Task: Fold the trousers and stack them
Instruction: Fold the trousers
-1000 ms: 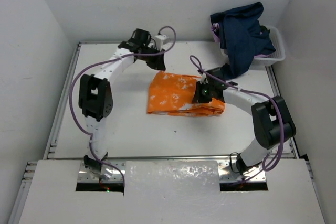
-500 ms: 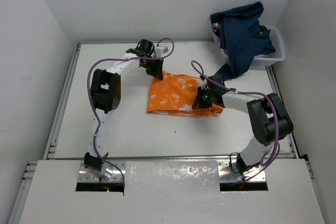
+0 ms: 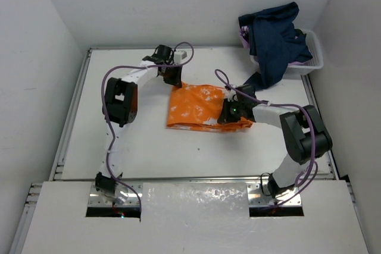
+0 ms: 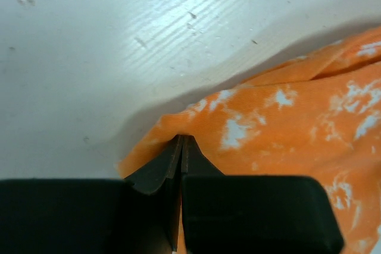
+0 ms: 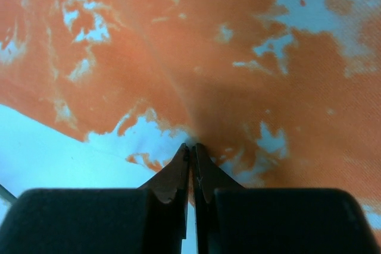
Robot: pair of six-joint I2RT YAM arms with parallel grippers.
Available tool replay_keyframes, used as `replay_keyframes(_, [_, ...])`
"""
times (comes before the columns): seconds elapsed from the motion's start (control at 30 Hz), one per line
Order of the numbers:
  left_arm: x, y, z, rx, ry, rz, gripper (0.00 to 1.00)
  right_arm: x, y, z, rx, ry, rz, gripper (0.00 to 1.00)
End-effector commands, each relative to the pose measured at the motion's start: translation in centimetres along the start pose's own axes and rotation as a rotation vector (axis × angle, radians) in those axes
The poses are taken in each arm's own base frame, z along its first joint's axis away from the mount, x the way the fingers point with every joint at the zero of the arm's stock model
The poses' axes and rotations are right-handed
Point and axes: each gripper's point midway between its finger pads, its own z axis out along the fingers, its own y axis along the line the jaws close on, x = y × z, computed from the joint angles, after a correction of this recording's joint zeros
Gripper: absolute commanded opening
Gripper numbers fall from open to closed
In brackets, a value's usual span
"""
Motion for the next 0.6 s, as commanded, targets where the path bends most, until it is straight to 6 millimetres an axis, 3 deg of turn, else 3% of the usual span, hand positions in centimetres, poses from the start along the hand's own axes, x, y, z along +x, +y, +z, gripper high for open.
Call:
replay_keyframes(0.0, [-0.5,5.1,-0.5,-0.151,-0.037,-0.016,0.00,3.2,-1.1,-1.6,0.042,0.103,-0.075,0.05])
replay_keyframes(0.17, [-1.2,4.4,-2.1,-0.149,-0.059,0.003,0.00,0.6,1.5,-4.2,-0.042,0.014,-0.175,0.12])
replay_keyframes(0.3, [-1.9,4.0,-3.7,-0.161,-0.079,0.022,0.00,-2.1,1.9,-6.9,-0.090,-0.108,-0.108,0.16])
replay_keyframes(0.43, [-2.2,3.1,-5.4,-0.154,-0.103,0.025,0.00,-2.0,-1.7,-7.7,-0.027,-0.133,0.035,0.16])
replay_keyframes(0.47, [-1.1,2.9,-5.3,-0.142,-0.087,0.015,0.00,-1.8,-3.0,-7.7,0.031,-0.129,0.059,0.16])
replay_keyframes(0.57, [-0.9,2.1,-5.9,-0.131,-0.106,0.020,0.00,-0.9,-4.4,-6.9,0.071,-0.077,0.115,0.15])
